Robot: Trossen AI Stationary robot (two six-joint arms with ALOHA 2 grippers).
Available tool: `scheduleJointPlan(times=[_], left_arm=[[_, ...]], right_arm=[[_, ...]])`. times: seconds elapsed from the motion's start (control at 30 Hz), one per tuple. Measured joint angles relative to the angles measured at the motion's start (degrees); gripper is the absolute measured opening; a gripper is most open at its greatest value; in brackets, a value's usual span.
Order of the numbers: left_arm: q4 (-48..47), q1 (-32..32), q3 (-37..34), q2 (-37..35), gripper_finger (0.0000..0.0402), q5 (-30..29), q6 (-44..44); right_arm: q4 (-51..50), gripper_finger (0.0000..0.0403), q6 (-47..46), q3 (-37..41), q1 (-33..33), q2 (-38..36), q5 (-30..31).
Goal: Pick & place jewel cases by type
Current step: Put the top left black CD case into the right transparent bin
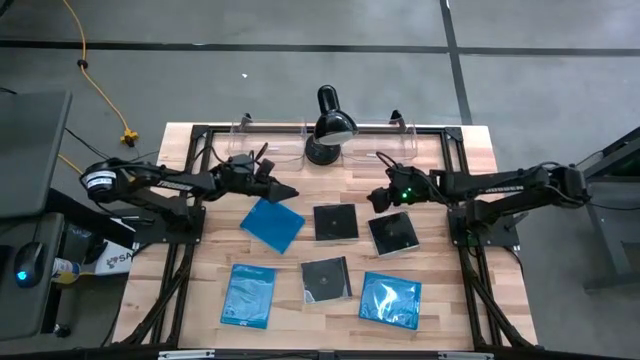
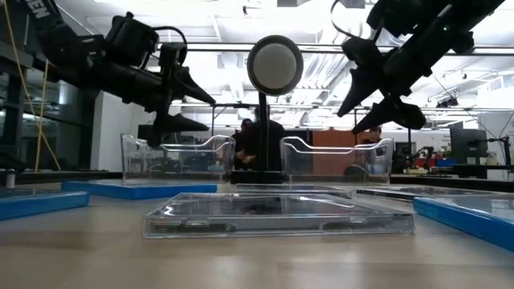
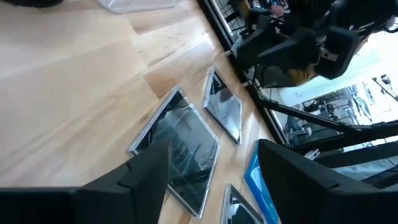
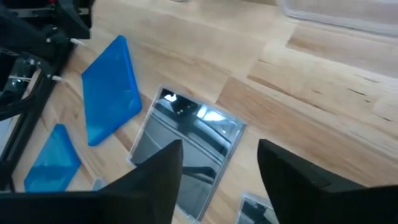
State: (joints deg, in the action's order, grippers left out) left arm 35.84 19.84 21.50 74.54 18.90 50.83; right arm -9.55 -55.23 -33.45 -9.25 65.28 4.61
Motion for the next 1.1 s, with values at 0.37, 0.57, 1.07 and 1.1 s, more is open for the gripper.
scheduleJointPlan(times=[0.37,0.57,1.07,1.1], left_arm=[[0.60,-5.24,3.86,6.39,0.0255,-3.64,2.48],[-0.04,-6.81,9.81,14.15,0.0255,-2.72,9.10],[-14.48,-6.75,15.45,18.69,0.0255,-4.57,15.71],[-14.60,-6.75,15.51,18.68,0.0255,-4.85,15.83]], right_arm=[[-0.42,0.0240,0.07,-0.02,-2.11,1.52,-3.70],[3.74,0.0241,-0.45,-0.02,-1.02,8.53,-6.73],[11.31,0.0242,-2.83,-0.02,-0.70,20.94,-9.05],[11.71,0.0242,-2.81,-0.02,-1.10,21.03,-8.97]])
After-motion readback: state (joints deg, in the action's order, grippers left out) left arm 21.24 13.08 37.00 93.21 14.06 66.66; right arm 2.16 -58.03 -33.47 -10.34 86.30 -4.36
